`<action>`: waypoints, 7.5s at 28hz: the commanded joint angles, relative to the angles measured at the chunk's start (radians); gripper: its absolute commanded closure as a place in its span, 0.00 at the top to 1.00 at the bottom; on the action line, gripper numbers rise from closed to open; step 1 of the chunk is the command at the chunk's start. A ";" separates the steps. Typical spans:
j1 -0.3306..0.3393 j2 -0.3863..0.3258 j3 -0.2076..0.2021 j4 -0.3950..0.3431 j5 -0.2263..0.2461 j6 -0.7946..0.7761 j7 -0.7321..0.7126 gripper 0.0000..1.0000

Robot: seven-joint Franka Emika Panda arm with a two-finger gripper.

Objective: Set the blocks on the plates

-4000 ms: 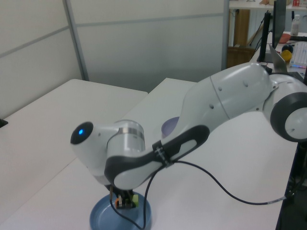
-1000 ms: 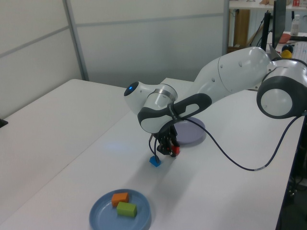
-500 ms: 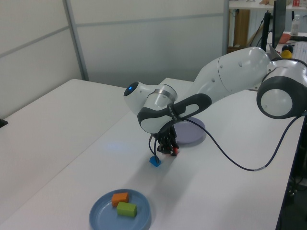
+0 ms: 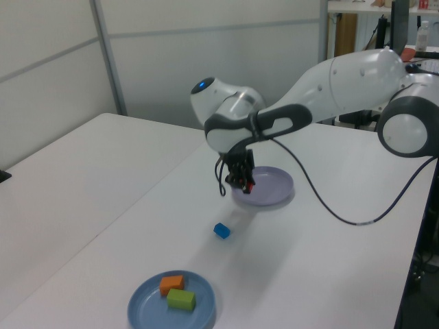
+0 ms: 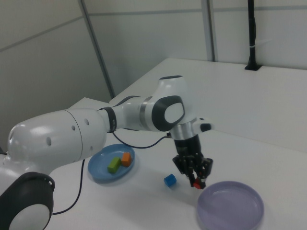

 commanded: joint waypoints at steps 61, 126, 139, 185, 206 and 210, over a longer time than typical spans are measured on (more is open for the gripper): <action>0.161 0.005 0.040 -0.067 0.171 0.173 0.415 1.00; -0.054 0.029 0.002 -0.050 0.005 0.179 0.359 0.06; -0.088 0.046 -0.018 -0.048 0.019 0.178 0.351 1.00; 0.027 -0.233 0.192 -0.047 0.159 -0.043 0.276 1.00; 0.049 -0.238 0.197 -0.047 0.165 -0.046 0.277 1.00; 0.049 -0.236 0.197 -0.047 0.165 -0.051 0.277 1.00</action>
